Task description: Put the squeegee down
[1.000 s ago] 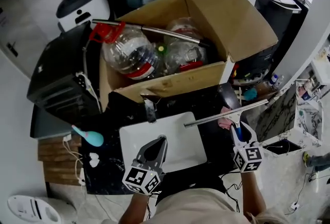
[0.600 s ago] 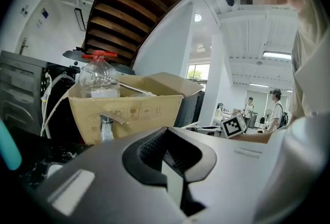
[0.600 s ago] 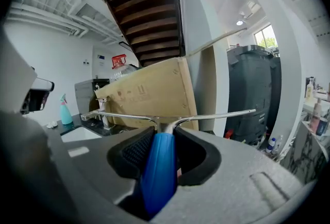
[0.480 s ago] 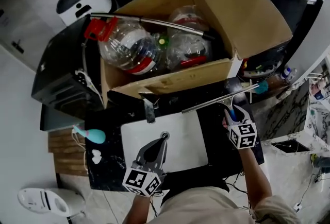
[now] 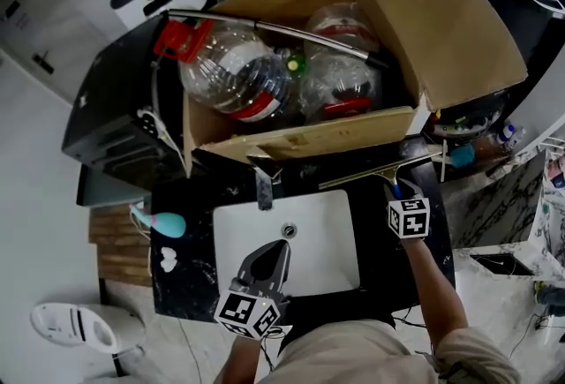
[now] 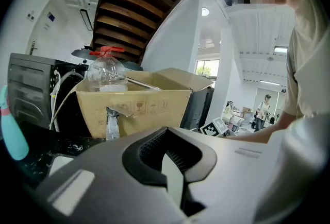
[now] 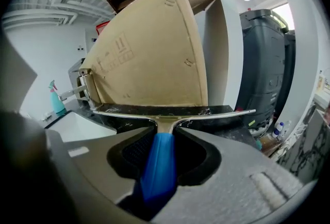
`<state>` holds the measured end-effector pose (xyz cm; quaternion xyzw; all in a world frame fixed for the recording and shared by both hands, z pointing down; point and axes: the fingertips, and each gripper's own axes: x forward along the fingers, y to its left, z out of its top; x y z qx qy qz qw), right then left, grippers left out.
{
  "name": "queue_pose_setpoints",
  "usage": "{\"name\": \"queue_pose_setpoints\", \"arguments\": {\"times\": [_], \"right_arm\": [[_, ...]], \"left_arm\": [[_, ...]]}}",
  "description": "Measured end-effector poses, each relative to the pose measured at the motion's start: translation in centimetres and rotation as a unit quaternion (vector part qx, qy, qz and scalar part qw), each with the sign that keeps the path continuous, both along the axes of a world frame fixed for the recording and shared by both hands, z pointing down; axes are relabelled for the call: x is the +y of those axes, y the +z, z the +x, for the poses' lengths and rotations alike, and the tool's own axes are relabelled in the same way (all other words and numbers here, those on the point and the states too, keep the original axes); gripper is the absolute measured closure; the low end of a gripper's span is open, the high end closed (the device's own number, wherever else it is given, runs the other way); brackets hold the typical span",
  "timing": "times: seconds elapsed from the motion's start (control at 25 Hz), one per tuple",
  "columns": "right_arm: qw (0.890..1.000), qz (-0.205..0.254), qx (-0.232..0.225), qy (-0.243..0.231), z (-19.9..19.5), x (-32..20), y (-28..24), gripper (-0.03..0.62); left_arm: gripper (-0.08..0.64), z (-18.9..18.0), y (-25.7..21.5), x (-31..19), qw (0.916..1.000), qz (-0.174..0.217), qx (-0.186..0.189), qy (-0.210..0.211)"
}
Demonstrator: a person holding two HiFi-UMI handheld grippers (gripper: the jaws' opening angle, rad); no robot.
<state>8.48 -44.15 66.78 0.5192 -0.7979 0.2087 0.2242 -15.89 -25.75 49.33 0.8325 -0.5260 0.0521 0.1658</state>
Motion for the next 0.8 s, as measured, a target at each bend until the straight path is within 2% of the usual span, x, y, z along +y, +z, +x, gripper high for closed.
{"name": "queue_pose_setpoints", "arguments": {"times": [0.16,0.52,0.68,0.8], "right_arm": [[1.0,-0.019,0.003,0.003,-0.2,-0.2,1.3,0.462],[0.999,-0.023,0.03,-0.003,-0.5,-0.3,2.2,0.459],[0.999,-0.018,0.035,-0.004,-0.5,0.1,1.6,0.404],[0.999,0.0,0.039,-0.003,-0.4,0.8,0.1,0.4]], "left_arm": [[0.545,-0.2,-0.2,-0.4,1.0,0.002,0.002,-0.003],[0.545,-0.6,-0.1,-0.6,1.0,0.003,0.002,0.001],[0.545,-0.6,-0.4,-0.3,0.9999,0.009,0.004,0.006],[0.545,-0.9,-0.5,-0.3,0.9998,0.016,0.005,0.008]]}}
